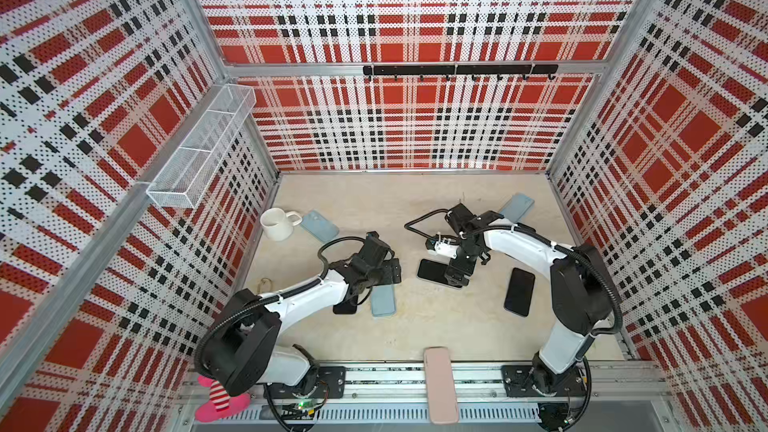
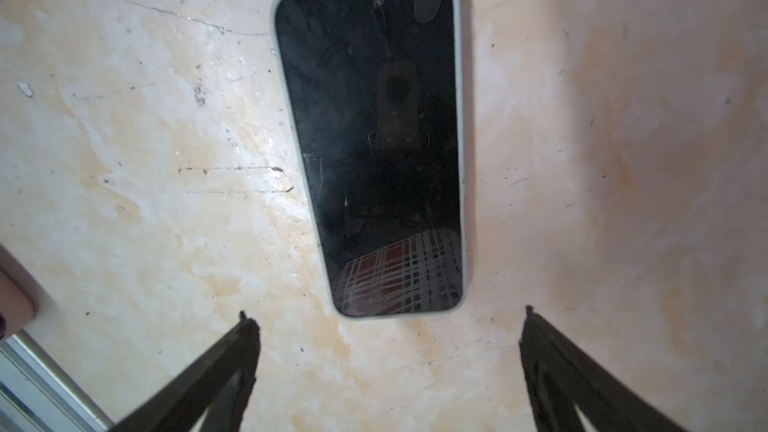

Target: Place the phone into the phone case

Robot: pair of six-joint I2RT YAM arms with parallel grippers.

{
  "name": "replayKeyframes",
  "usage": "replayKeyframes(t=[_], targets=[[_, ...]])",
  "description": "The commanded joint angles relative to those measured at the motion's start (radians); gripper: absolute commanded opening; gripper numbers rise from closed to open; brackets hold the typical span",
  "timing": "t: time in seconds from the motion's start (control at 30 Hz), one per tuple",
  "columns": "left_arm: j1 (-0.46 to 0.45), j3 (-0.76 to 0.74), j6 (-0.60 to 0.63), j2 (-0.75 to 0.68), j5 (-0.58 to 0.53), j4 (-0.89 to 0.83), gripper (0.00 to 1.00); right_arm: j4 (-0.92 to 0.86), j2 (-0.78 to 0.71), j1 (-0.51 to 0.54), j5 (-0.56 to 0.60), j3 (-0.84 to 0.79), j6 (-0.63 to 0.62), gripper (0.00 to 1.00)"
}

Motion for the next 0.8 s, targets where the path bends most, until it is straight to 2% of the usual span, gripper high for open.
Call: replayKeyframes(t=[0.0, 0.27, 0.77], targets=[[0.006, 0.021, 0.034, 0.024, 0.031, 0.032, 0.89, -0.006, 0.032, 0.018, -0.003, 0.039, -0.077, 1.00], [0.024, 0.044, 0.064, 0.050, 0.045, 0.045, 0.89, 0.009, 0.084, 0.038, 0.001, 0.059, -0.138, 1.00], [0.230, 0.043, 0.151, -0.040, 0.074, -0.016, 0.89, 0.064, 0.195, 0.038, -0.009, 0.055, -0.161, 1.00]])
